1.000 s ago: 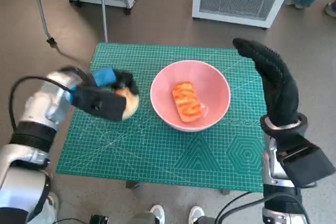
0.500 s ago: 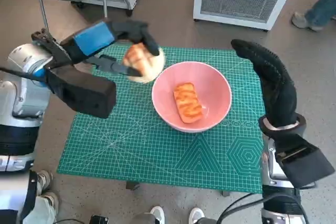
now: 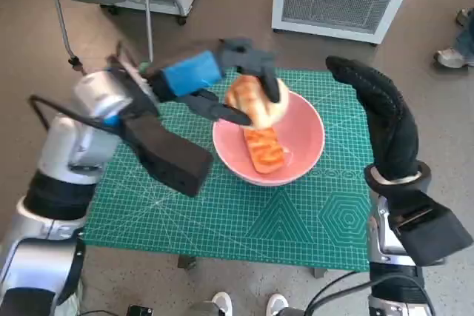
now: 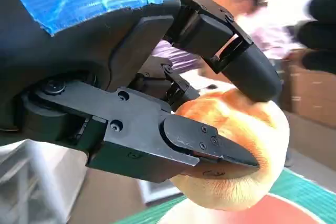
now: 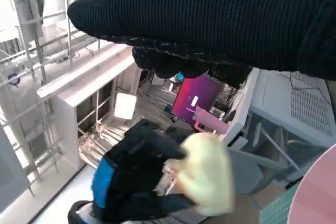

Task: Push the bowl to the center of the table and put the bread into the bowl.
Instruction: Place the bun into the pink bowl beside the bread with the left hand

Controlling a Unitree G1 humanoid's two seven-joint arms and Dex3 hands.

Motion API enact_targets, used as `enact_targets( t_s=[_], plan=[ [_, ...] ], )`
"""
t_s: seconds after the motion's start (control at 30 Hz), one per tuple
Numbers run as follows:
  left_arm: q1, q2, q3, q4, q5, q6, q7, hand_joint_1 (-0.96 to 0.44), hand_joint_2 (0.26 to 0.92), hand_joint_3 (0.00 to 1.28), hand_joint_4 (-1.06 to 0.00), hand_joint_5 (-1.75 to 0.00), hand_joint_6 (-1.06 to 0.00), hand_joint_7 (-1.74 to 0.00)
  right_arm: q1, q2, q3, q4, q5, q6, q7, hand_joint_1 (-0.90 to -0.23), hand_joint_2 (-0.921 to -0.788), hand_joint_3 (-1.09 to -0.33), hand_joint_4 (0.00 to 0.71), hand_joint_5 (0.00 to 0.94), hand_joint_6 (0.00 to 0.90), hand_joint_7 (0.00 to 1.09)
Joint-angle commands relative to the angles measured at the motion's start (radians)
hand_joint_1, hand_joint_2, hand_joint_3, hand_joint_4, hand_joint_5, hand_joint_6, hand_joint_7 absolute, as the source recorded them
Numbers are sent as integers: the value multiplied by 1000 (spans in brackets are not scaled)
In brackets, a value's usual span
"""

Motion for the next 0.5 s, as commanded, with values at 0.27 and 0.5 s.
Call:
enact_targets(
  t_s=[0.27,0.5],
  plan=[
    [-19,-53,-103,133,53,-24,-49,0,921,195,-550,-1292,-472,-1335,35,1,-1,-18,-6,14,-5,-660,-921,-817,203,2,-1,628],
    [6,-56,-133,159,75,-10,-68,40,907,324,-461,-320,-356,-750,38,2,-5,-18,-17,10,-18,-656,-921,-818,203,2,-1,629]
  ],
)
